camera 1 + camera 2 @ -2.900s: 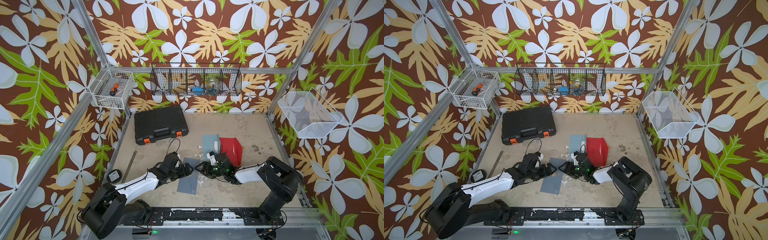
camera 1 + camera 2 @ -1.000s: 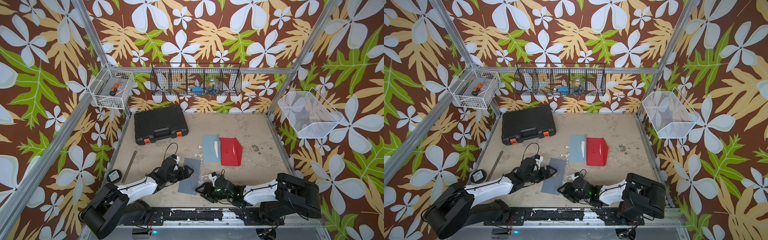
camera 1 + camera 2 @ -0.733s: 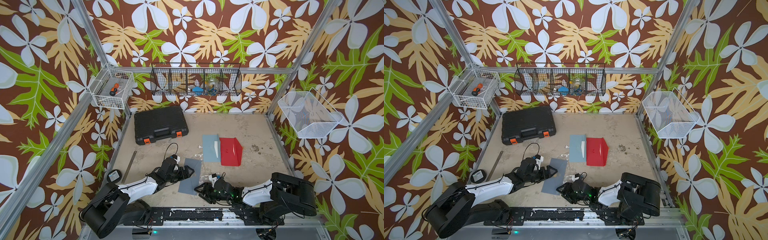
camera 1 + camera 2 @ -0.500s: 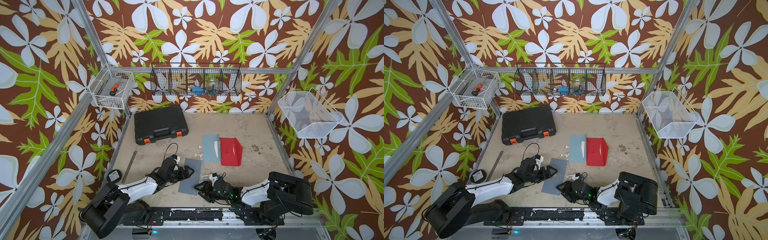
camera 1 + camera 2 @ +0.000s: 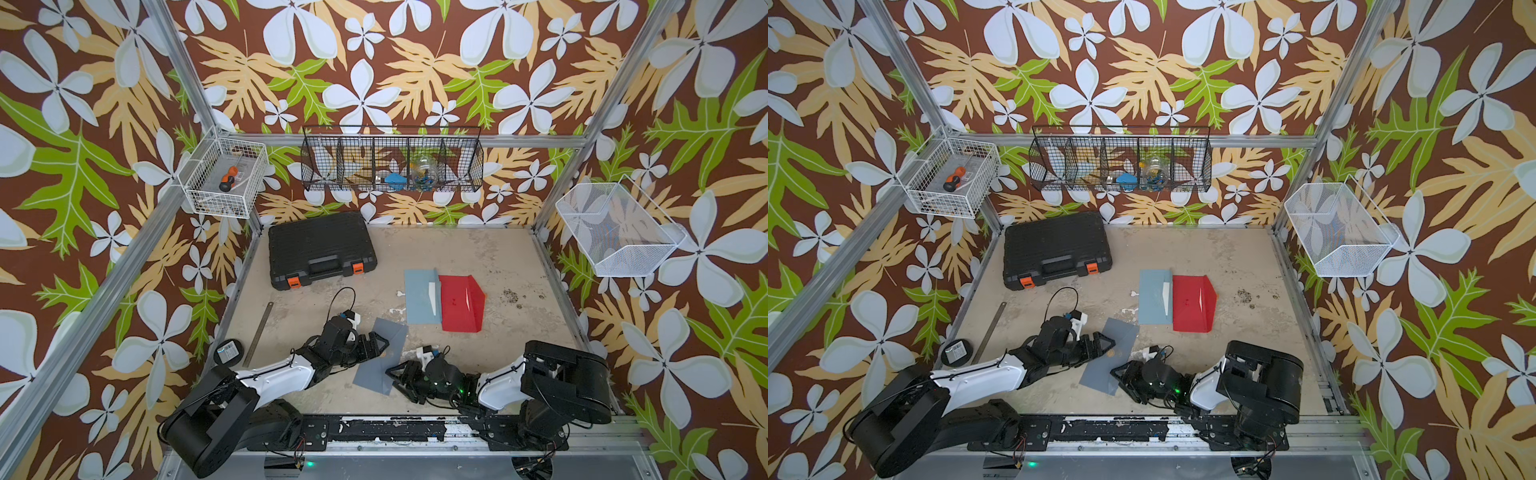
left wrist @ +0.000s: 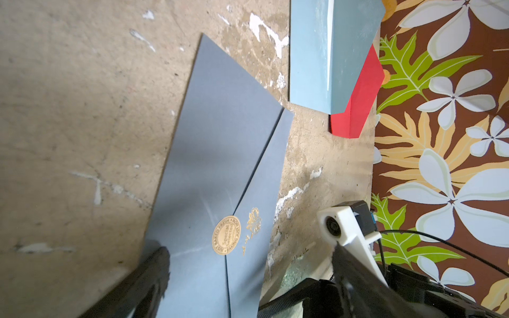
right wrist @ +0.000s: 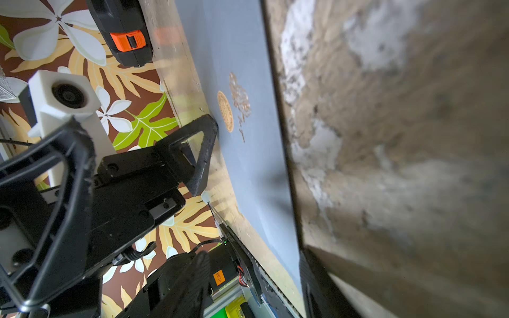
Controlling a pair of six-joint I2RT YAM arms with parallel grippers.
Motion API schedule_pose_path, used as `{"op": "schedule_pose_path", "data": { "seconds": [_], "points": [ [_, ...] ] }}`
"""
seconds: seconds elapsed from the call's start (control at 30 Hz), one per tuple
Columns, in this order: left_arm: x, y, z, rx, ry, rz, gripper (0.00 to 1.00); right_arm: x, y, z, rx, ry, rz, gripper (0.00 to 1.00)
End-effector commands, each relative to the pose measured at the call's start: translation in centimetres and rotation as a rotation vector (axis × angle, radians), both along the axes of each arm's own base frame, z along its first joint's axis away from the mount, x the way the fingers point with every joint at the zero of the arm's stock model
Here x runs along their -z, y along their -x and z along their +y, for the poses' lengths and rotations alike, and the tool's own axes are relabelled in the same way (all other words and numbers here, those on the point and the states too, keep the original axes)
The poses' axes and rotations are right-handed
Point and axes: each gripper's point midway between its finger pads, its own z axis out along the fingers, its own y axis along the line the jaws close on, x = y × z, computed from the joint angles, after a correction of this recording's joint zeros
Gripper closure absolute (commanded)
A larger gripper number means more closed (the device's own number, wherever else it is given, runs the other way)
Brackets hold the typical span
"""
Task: Open the envelope
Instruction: Pick up the envelope from the center of the board.
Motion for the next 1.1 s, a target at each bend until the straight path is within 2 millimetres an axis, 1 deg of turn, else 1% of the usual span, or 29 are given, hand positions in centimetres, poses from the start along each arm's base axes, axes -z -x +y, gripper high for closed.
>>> {"op": "schedule_pose_path", "data": {
  "seconds": [0.0,0.3,0.7,0.8,0.97,1.07],
  "points": [
    [3.7,3.5,2.2,-0.011,-0.115,0.197,0.06,-0.3,-0.8,0.0,0.037,-0.017,-0.024,0.45],
    [3.8,3.8,2.2,-0.011,-0.104,0.209,0.06,-0.9,-1.9,0.2,0.070,-0.045,-0.077,0.47],
    [3.9,4.2,2.2,-0.017,-0.087,0.219,0.06,-1.3,-3.3,0.4,0.097,-0.027,-0.166,0.48],
    [4.0,4.3,2.3,-0.017,-0.088,0.220,0.06,-1.9,-3.7,0.6,0.100,-0.036,-0.207,0.49],
    [4.2,4.5,2.4,-0.019,-0.091,0.225,0.06,-3.6,-4.2,1.1,0.097,-0.073,-0.280,0.51],
    [4.4,4.7,2.5,-0.021,-0.091,0.229,0.06,-4.0,-4.3,1.2,0.098,-0.089,-0.299,0.51]
  ]
}}
